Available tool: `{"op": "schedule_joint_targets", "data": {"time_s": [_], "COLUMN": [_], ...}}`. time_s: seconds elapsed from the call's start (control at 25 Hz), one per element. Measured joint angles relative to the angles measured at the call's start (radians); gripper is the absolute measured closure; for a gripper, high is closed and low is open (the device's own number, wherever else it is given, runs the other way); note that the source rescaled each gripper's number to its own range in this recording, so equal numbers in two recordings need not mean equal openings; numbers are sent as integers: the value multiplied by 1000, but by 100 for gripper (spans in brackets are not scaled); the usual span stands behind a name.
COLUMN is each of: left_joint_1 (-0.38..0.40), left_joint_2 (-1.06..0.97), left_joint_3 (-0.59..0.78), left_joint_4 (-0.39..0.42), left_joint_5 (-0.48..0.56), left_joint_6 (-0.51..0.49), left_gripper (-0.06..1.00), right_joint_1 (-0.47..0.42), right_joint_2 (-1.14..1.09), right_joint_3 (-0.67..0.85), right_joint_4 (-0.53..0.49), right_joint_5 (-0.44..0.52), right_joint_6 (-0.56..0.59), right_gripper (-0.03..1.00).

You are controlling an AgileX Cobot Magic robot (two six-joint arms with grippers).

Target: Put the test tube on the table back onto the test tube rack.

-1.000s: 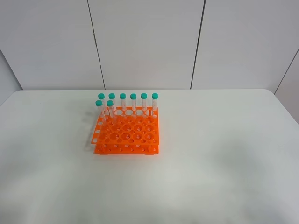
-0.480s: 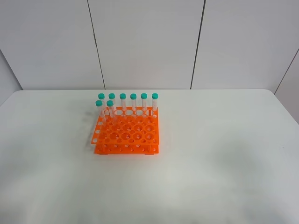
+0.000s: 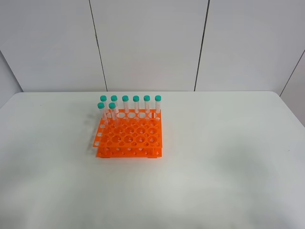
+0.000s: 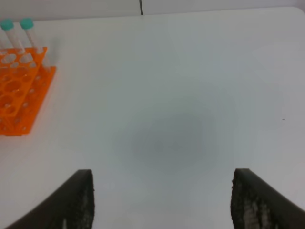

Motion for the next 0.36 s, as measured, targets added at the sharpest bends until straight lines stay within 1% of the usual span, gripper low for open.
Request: {"op": "schedule_joint_targets", "data": {"time_s": [0.36], "left_joint_1": [0], "left_joint_2": [0], "left_joint_3": [0], "left_joint_4": [-3], "left_joint_5": [0], "left_joint_6": [0], "left_gripper": [70], "right_joint_1": [0], "right_joint_2": [0], "right_joint_3": [0], "right_joint_4": [0], "right_joint_5": [0], "right_joint_6": [0], "right_gripper": [6]}}
